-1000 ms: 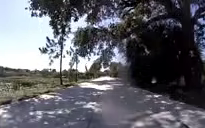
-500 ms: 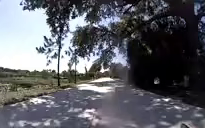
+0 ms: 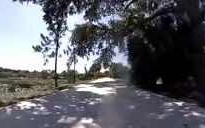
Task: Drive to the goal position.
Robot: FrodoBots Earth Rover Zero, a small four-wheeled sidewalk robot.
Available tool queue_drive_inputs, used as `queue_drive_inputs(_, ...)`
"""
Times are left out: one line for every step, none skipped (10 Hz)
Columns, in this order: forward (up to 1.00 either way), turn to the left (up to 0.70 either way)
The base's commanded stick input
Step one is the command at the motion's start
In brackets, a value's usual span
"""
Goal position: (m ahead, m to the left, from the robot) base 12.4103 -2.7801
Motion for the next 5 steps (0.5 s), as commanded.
queue_drive_inputs(0.7,0.0)
queue_drive_inputs(0.7,0.0)
queue_drive_inputs(0.7,0.0)
queue_drive_inputs(0.7,0.0)
queue_drive_inputs(0.7,0.0)
